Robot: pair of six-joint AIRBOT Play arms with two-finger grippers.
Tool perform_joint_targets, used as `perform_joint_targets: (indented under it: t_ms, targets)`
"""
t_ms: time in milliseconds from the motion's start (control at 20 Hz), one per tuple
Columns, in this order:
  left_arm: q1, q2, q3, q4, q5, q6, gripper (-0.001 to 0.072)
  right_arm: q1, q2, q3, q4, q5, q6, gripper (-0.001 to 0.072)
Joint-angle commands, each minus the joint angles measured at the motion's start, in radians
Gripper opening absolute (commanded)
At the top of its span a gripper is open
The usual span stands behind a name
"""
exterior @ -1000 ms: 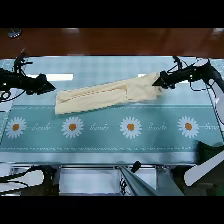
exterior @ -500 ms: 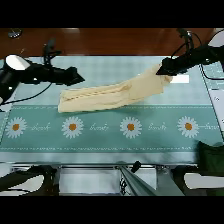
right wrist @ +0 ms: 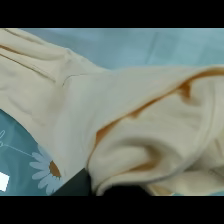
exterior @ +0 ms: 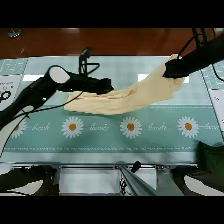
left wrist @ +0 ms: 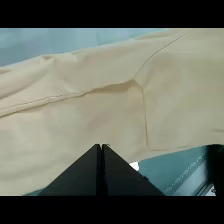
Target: Fold the shirts.
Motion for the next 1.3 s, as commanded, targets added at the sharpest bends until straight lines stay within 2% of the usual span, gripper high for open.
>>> perform_joint_targets:
  t_ms: [0, 250, 400, 500, 650, 800, 950, 1100, 1250]
  targets:
    - [-0.113, -0.051, 0.0, -0.002, 0.06, -0.06, 0.0021, 0.063, 0.085, 0.001, -0.12, 0.062, 0.065, 0.0039]
    - [-0.233, -0.123, 0.0, -0.071, 0.09, -0.06, 0.0021, 0.113, 0.187, 0.001, -0.134, 0.106, 0.139, 0.0039]
    - [-0.309, -0.175, 0.001, -0.212, 0.115, -0.059, 0.0021, 0.113, 0.222, 0.001, -0.134, 0.113, 0.166, 0.0039]
    - [-0.354, -0.209, 0.001, -0.31, 0.201, -0.051, 0.0021, 0.113, 0.229, 0.001, -0.126, 0.135, 0.167, 0.0039]
    - [-0.34, -0.214, 0.018, -0.347, 0.234, -0.007, 0.002, 0.113, 0.229, 0.0, -0.144, 0.167, 0.166, 0.0039]
    - [-0.253, -0.103, 0.017, -0.227, 0.233, 0.002, 0.0019, 0.113, 0.224, -0.029, -0.145, 0.161, 0.166, 0.0039]
    - [-0.13, 0.116, 0.017, 0.019, 0.213, -0.105, 0.0018, 0.113, 0.198, -0.12, -0.147, 0.116, 0.174, 0.0039]
    - [0.017, 0.367, 0.017, 0.197, 0.107, -0.152, 0.0019, 0.113, 0.129, -0.169, -0.069, 0.019, 0.175, 0.0039]
    - [0.195, 0.601, 0.017, 0.294, -0.032, -0.158, 0.0019, 0.152, 0.039, -0.169, 0.008, -0.14, 0.172, 0.0039]
